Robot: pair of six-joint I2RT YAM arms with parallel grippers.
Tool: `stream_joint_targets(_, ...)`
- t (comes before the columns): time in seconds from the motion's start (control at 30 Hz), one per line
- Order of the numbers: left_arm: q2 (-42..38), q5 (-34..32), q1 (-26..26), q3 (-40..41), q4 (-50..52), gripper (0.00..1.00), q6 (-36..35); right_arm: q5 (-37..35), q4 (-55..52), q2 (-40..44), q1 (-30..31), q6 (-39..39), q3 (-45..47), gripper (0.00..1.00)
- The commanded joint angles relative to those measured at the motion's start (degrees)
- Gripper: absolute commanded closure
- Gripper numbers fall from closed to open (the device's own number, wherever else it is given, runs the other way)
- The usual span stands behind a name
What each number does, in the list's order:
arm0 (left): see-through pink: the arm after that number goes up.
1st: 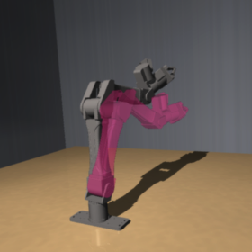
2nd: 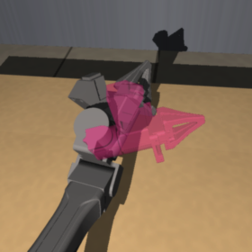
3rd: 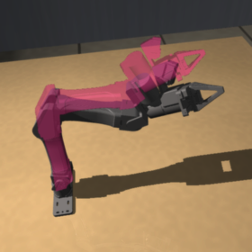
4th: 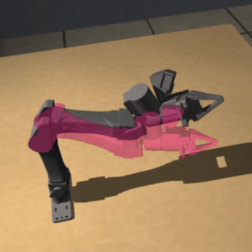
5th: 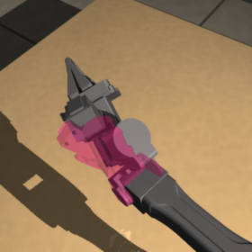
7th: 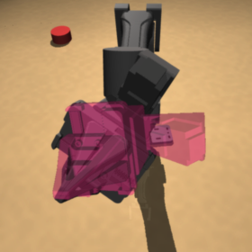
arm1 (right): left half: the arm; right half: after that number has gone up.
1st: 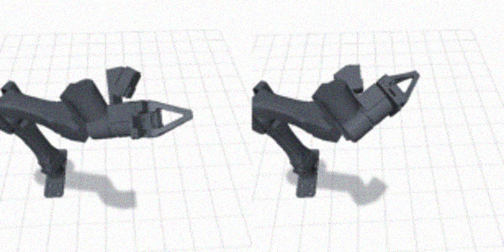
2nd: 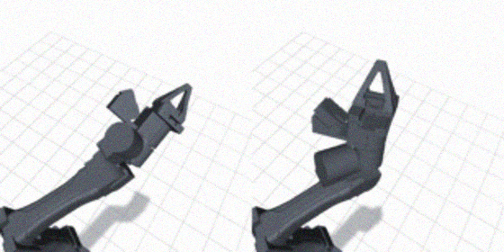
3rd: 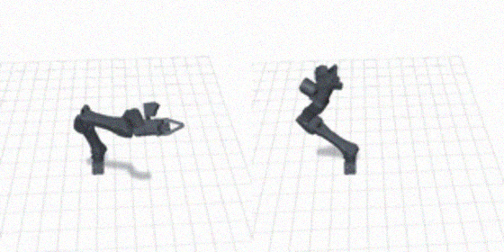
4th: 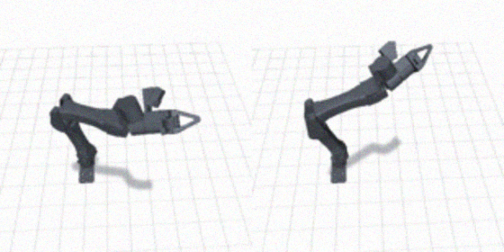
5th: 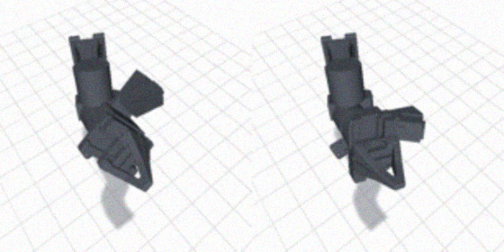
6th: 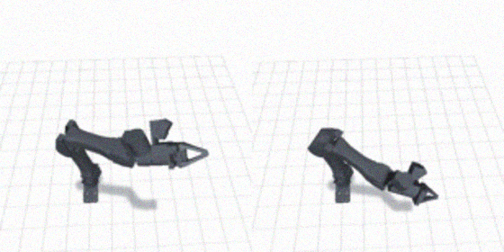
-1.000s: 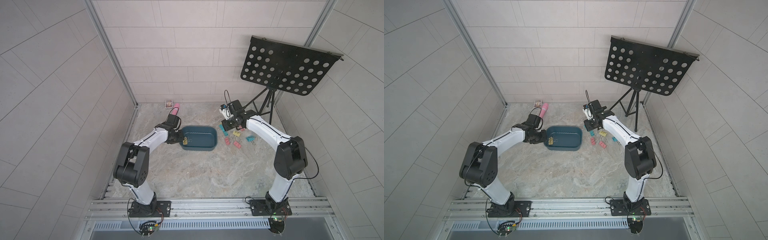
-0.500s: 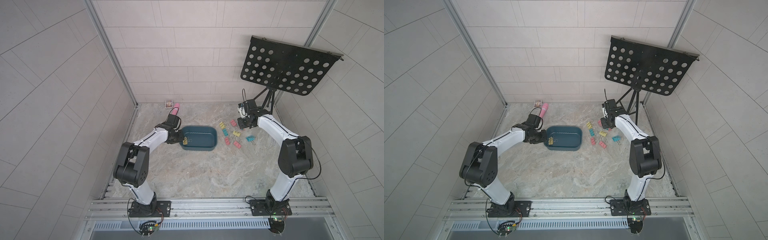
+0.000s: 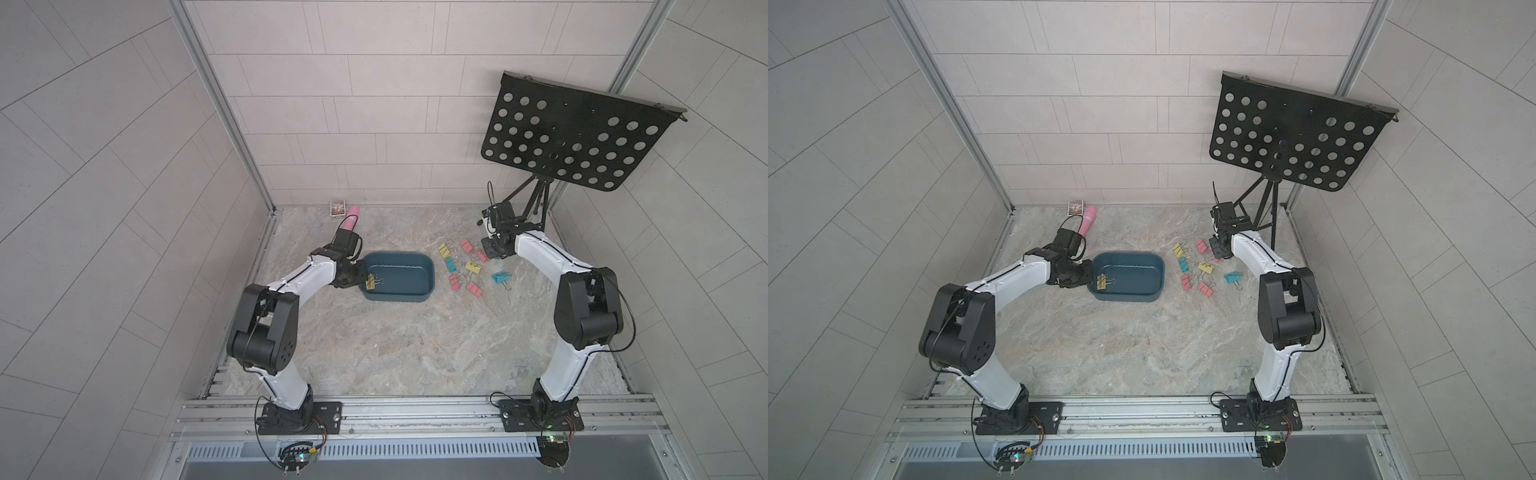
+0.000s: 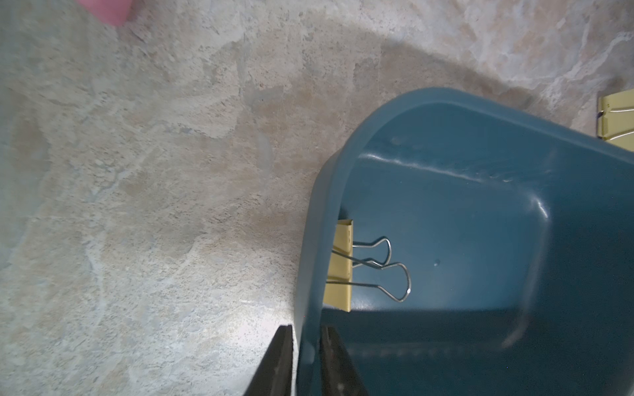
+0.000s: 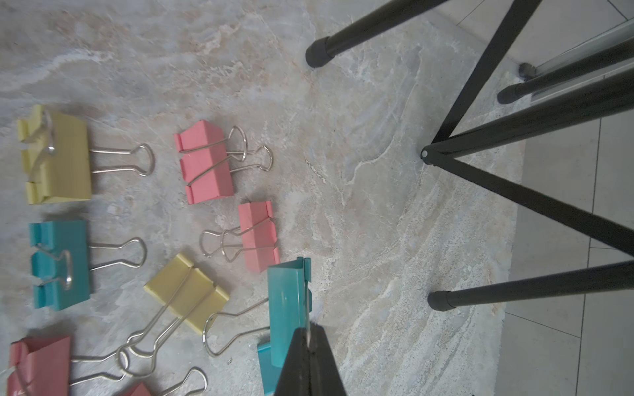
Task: Take out the binder clips from the storage box
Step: Place the binder clip at the center of the board.
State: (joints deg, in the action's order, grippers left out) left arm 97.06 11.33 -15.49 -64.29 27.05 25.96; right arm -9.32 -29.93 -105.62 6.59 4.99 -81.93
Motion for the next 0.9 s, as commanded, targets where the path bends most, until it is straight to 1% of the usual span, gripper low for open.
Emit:
stream_joint_targets(0.0, 0.8, -0.2, 0.3, 0.0, 0.6, 0.76, -0.6, -3.2, 2.1, -1.2, -0.3, 1.5, 1.4, 1.0)
stream_joint_targets(0.23, 0.8, -0.1, 0.3, 0.0, 0.6, 0.76, -0.6, -6.9, 3.7, -3.8, -0.4, 3.1, 1.8, 1.0)
stream_joint_targets(0.43, 1.0, 0.0, 0.4, -0.1, 0.5, 0.76, -0.6, -8.7, 4.7, -5.4, -0.4, 4.1, 2.0, 1.0)
stream_joint_targets(0.87, 1.3, 0.0, 0.4, -0.2, 0.5, 0.76, -0.6, -12.2, 2.7, -8.2, -0.4, 4.7, 0.4, 1.0)
